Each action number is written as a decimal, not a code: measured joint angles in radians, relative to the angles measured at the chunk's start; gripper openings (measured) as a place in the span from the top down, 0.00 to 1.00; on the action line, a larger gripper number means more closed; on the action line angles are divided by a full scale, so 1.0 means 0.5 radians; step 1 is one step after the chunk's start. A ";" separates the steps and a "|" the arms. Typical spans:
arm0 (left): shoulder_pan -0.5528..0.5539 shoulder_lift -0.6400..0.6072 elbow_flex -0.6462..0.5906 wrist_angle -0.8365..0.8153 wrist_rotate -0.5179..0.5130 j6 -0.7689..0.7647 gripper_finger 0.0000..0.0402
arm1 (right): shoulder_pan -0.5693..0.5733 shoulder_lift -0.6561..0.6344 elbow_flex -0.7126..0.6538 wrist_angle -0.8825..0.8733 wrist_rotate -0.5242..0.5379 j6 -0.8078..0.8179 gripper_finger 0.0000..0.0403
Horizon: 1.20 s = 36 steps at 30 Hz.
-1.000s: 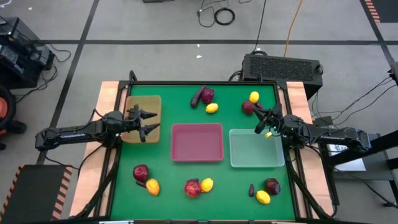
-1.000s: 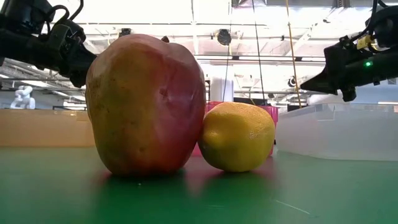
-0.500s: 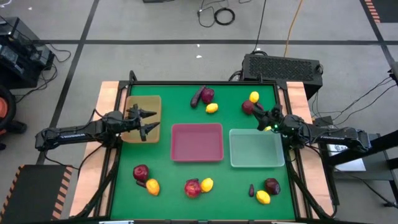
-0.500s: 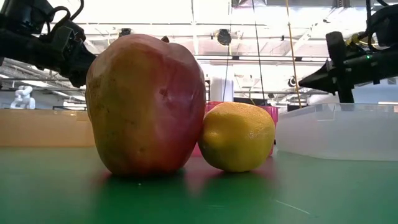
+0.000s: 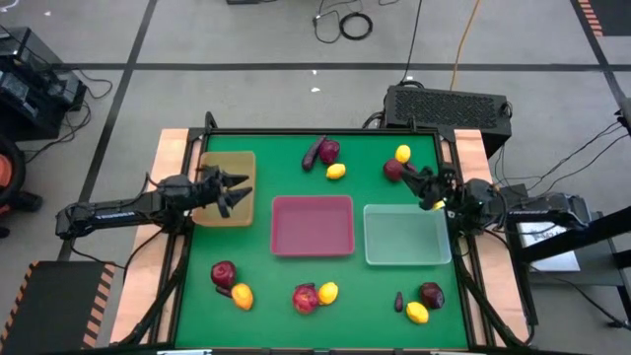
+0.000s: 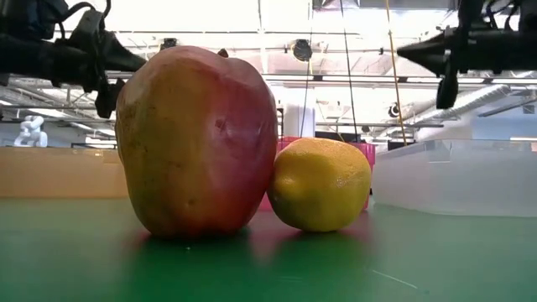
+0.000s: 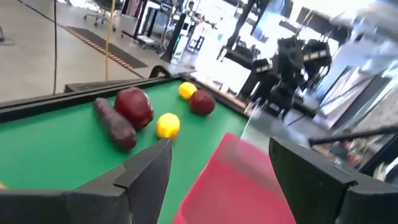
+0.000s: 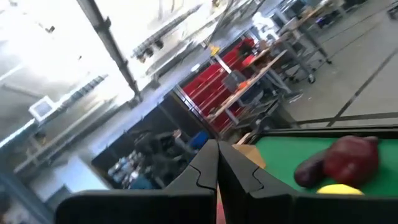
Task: Sort produce into baskets
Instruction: Put the red apple into the orange bin
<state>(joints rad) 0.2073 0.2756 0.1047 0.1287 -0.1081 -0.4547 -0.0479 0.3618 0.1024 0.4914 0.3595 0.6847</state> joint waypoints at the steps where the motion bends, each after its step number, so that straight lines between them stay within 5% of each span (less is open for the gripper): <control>1: 0.000 0.000 0.000 0.012 -0.014 -0.017 0.32 | 0.032 0.048 0.034 -0.001 -0.003 -0.031 1.00; 8: 0.000 0.004 0.000 0.040 -0.010 -0.388 0.32 | 0.245 0.472 0.295 -0.001 0.003 -0.227 1.00; 13: -0.005 0.076 0.148 0.028 0.149 -0.206 0.32 | 0.310 0.817 0.495 -0.001 0.004 -0.307 1.00; 22: -0.078 0.583 0.955 -0.539 0.233 0.365 0.32 | 0.337 1.374 0.952 -0.028 -0.277 -0.487 1.00; 28: -0.164 0.939 1.532 -1.062 0.375 0.842 0.32 | 0.374 1.696 1.372 -0.354 -0.418 -0.673 1.00; 36: -0.395 1.279 2.028 -1.366 0.224 0.925 0.32 | 0.458 1.888 1.804 -0.761 -0.419 -0.874 1.00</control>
<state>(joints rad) 0.0097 0.9150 1.1185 -0.5544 0.0040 0.0076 0.1812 1.3058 1.0045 0.1112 0.1501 0.2477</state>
